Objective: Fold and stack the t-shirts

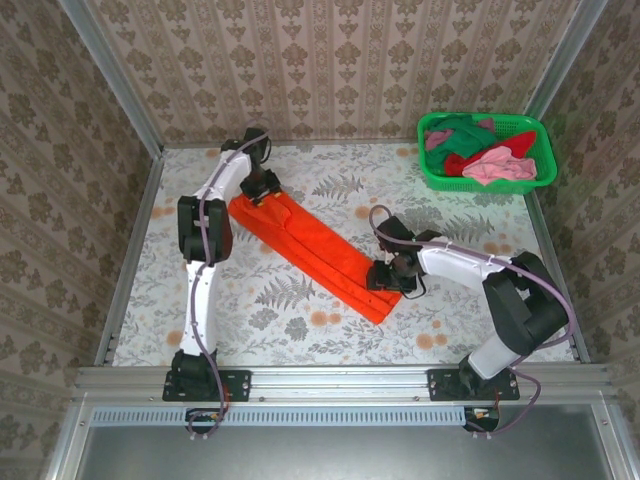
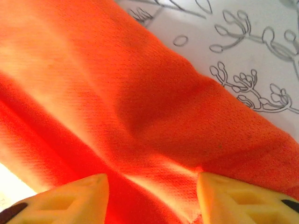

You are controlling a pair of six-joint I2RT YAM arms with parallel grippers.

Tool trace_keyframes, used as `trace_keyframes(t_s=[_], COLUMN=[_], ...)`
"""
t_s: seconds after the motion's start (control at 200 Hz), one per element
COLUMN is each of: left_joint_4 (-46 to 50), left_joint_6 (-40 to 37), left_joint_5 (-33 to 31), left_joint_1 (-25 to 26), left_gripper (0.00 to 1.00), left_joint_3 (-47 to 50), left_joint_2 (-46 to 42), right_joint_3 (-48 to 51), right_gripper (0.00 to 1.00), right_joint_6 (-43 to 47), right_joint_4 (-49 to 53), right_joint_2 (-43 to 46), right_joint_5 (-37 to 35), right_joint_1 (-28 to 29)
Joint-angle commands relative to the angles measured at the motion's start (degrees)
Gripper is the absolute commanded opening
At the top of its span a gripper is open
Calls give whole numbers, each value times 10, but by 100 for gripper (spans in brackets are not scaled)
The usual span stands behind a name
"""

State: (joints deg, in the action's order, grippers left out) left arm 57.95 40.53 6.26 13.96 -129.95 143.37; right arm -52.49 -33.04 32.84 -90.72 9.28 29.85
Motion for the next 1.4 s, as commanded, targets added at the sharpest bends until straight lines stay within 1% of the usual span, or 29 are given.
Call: trace_keyframes(t_s=[0.0, 0.065, 0.135, 0.21, 0.25, 0.315, 0.47, 0.55, 0.64, 0.78, 0.875, 0.97, 0.99, 1.01, 1.03, 1.115, 1.175, 1.395], left_joint_4=[29, 31, 22, 9, 0, -24, -92, -117, -131, -127, -114, -107, -107, -107, -108, -113, -121, -152], left_joint_6=[-12, -14, -19, -23, -23, -22, -12, -1, 18, 47, 57, 56, 55, 54, 52, 43, 33, 3], left_joint_5=[-1, -8, -21, -39, -49, -63, -87, -93, -96, -108, -119, -126, -127, -126, -126, -122, -115, -94], left_joint_1=[1, 2, 2, 2, 1, 1, 1, 1, 3, 4, 4, 3, 2, 1, 2, 1, 1, 5], left_gripper=[56, 72, 88, 99, 100, 100, 100, 100, 100, 100, 100, 100, 100, 100, 100, 100, 100, 100], left_joint_3=[-13, -7, 21, 77, 116, 196, 404, 502, 589, 675, 700, 708, 709, 710, 710, 708, 705, 681], left_joint_2=[-21, -52, -104, -168, -207, -278, -461, -550, -634, -722, -754, -769, -771, -771, -771, -763, -752, -708], right_joint_3=[-82, -130, -184, -250, -285, -339, -488, -559, -630, -719, -765, -802, -811, -820, -827, -841, -844, -851], right_gripper=[58, 60, 62, 63, 63, 64, 63, 62, 60, 58, 54, 45, 41, 35, 32, 11, 0, 0], right_joint_6=[84, 125, 172, 213, 229, 244, 233, 208, 173, 112, 77, 54, 50, 48, 45, 32, 25, 17], right_joint_4=[18, 11, -6, -18, -19, -51, -59, -58, -57, -52, -57, -58, -57, -55, -54, -60, -64, -71], right_joint_2=[-3, -37, -82, -139, -171, -224, -352, -413, -471, -554, -595, -622, -627, -632, -634, -640, -639, -624], right_joint_5=[-1, -1, 10, 25, 35, 58, 104, 122, 151, 204, 221, 227, 228, 228, 228, 222, 218, 213], right_joint_1=[0, 0, -1, -1, -1, -1, -1, -1, -2, -2, -2, -2, -3, -4, -4, -9, -15, -44])
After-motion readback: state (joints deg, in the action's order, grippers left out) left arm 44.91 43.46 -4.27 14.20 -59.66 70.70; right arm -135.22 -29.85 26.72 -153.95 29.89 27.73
